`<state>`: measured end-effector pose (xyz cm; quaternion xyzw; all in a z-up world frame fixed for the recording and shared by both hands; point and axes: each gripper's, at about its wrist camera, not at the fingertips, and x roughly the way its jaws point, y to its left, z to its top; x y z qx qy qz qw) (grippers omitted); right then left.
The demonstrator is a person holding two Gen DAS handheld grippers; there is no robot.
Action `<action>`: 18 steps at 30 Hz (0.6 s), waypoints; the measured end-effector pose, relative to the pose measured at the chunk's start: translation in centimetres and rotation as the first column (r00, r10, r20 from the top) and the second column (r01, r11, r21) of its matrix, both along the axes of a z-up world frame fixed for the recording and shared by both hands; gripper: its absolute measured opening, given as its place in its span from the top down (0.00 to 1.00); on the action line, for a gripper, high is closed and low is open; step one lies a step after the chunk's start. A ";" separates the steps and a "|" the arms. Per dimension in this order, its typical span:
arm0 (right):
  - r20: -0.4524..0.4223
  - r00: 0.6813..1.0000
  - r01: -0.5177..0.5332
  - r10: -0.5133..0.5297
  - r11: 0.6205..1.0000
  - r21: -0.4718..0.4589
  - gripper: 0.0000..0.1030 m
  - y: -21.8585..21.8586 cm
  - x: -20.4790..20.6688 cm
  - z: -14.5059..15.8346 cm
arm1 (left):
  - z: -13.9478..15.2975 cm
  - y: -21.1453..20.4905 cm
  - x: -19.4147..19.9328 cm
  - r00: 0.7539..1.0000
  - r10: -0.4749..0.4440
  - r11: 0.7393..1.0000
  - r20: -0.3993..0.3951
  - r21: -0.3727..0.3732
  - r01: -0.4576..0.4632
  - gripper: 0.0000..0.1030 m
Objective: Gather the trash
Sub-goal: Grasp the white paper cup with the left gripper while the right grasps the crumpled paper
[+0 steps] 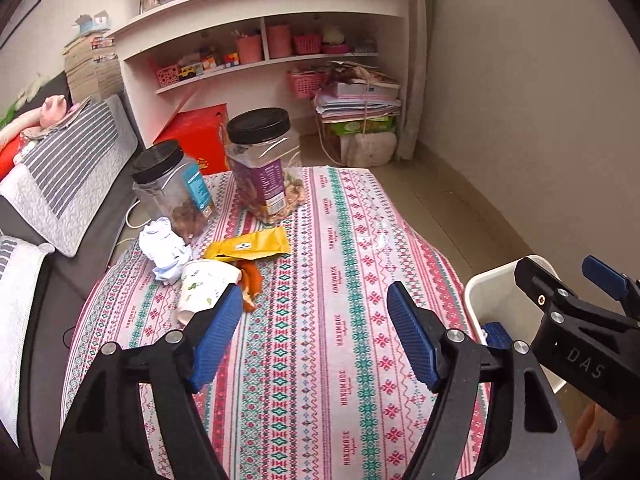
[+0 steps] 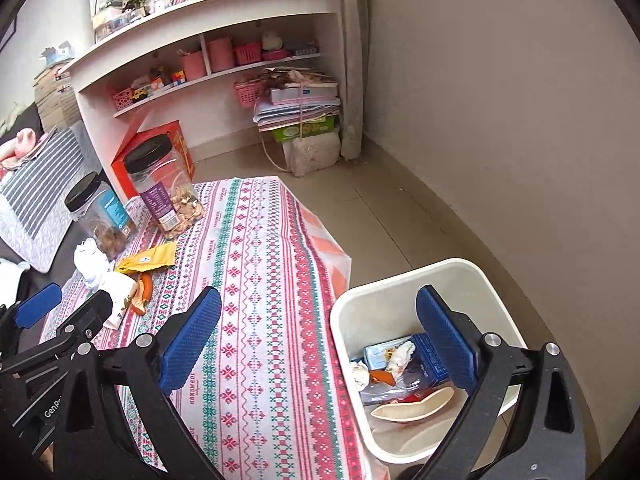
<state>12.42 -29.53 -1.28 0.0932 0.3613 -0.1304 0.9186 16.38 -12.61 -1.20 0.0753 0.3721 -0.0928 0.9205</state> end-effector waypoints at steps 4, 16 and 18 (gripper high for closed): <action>-0.006 1.000 -0.031 0.031 1.000 0.002 0.08 2.4 1.2 -0.5 | -1.3 2.8 1.3 0.998 0.054 0.999 -0.037 0.006 -0.054 0.28; -0.083 0.991 -0.110 0.109 0.994 -0.002 0.08 6.8 5.7 -3.4 | -6.5 10.3 7.5 0.961 0.202 0.979 -0.186 0.013 -0.204 0.28; -0.099 0.988 -0.120 0.119 0.993 0.000 0.08 7.2 6.5 -3.9 | -7.7 11.1 8.8 0.953 0.209 0.977 -0.220 0.009 -0.212 0.28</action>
